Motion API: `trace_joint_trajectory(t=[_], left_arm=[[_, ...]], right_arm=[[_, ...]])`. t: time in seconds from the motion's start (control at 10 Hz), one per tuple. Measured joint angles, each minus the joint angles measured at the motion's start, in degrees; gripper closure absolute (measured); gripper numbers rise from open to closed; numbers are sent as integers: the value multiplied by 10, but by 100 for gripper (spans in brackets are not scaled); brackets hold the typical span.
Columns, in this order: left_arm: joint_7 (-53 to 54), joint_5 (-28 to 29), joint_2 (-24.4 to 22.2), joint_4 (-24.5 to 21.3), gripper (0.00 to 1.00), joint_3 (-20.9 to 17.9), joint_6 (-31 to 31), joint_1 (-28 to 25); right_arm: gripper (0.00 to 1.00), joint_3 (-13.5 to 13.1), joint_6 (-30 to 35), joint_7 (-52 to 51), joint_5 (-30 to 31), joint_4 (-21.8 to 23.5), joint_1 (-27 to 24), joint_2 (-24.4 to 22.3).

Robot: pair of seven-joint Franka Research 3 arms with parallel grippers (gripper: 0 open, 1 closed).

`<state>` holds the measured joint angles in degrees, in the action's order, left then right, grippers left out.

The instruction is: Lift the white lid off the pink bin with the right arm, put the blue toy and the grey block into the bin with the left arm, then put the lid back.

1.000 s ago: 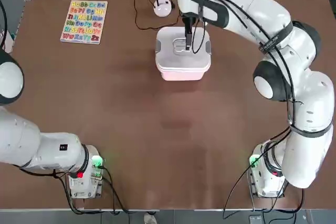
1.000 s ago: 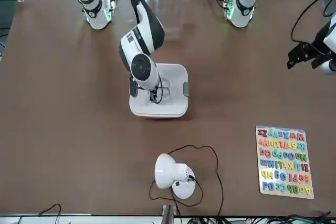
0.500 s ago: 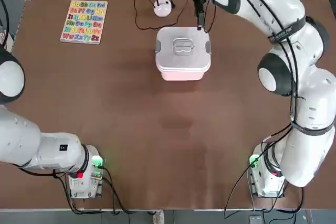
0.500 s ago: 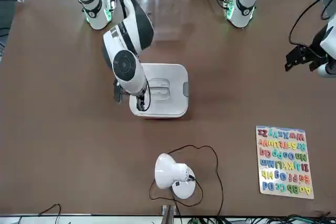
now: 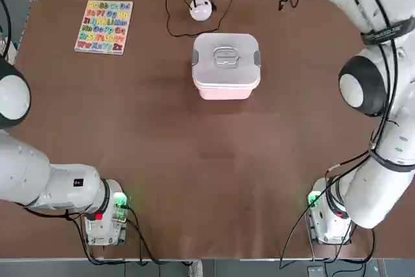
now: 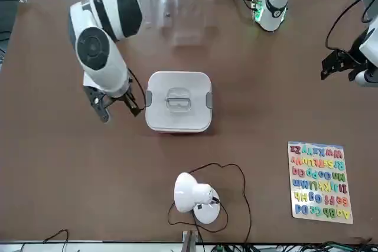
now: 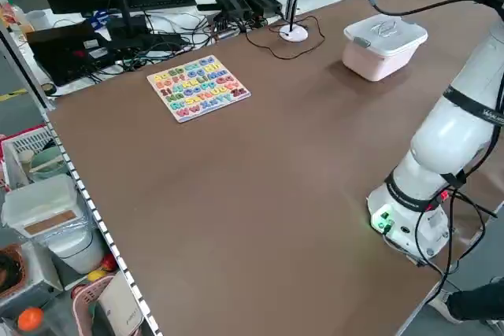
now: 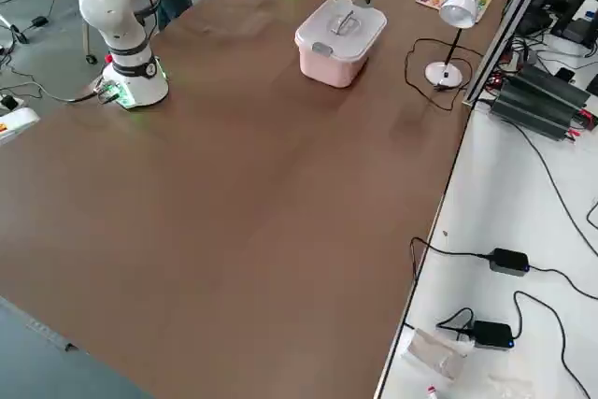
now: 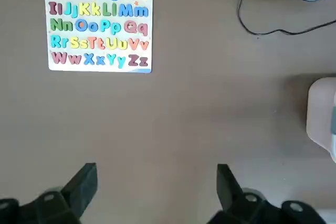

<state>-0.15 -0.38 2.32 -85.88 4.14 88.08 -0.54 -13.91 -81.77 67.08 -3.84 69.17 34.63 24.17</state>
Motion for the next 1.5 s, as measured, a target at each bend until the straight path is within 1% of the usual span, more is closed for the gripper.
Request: trace_joint_trajectory(t=[0.4, 0.7, 0.9, 1.1, 1.4, 1.5], left_arm=[[-1, 0, 0, 1, 0, 2, 0, 0], [-1, 0, 0, 5, 0, 2, 1, -3], [-9, 0, 0, 5, 0, 0, 1, -4], [-14, 0, 0, 6, 0, 0, 2, -5], [-14, 0, 0, 6, 0, 0, 2, -5], [-14, 0, 0, 6, 0, 0, 2, -5]], right_arm=[[0, -2, 53, -334, 18, 0, -129, -49], [0, -3, 82, -525, 20, 0, -216, -81], [0, -2, 98, -584, 20, 1, -247, -102], [0, -2, 106, -613, 21, 4, -252, -120], [0, -2, 106, -644, 24, 8, -269, -123], [0, -1, 101, -646, 24, 16, -270, -129]])
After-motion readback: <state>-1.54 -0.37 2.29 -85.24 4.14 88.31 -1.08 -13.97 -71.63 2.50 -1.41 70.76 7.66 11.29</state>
